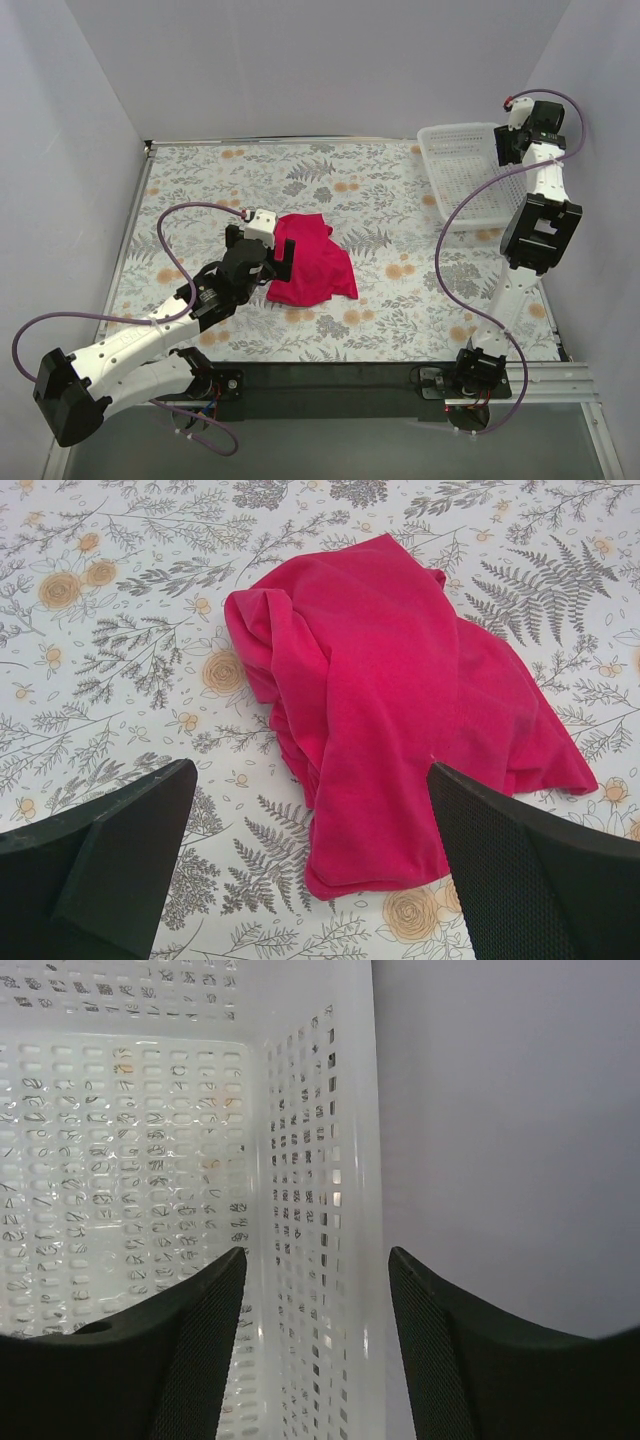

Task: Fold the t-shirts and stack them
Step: Flatten the tshirt out

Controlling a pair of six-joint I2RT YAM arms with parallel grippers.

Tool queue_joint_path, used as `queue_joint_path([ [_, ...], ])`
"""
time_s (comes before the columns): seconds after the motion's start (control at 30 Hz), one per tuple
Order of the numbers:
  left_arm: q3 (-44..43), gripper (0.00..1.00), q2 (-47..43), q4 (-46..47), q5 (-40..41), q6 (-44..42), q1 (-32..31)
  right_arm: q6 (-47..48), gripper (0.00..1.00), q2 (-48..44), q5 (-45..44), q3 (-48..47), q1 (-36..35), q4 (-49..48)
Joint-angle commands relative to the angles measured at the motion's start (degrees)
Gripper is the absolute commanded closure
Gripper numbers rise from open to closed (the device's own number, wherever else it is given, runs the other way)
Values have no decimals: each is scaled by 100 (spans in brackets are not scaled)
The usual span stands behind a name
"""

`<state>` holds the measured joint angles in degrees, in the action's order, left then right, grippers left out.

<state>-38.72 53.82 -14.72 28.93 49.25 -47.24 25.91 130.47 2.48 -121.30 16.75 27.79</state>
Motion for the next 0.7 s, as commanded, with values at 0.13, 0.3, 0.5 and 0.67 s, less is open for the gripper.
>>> queue_joint_path([
  [0.13, 75, 7, -126, 83, 166, -12, 5, 370, 39, -847, 551, 604, -128, -283],
  [0.3, 92, 5, -223, 136, -150, 5, 13, 941, 33, -2127, 1411, 1783, -427, -204],
  [0.5, -135, 3, 23, -48, -730, 672, 13, 1503, 32, -3913, 3580, 3856, -848, 147],
  [0.67, -303, 4, -91, -496, -1056, 1892, 13, 2496, 29, -5249, 4891, 5684, -2241, 552],
])
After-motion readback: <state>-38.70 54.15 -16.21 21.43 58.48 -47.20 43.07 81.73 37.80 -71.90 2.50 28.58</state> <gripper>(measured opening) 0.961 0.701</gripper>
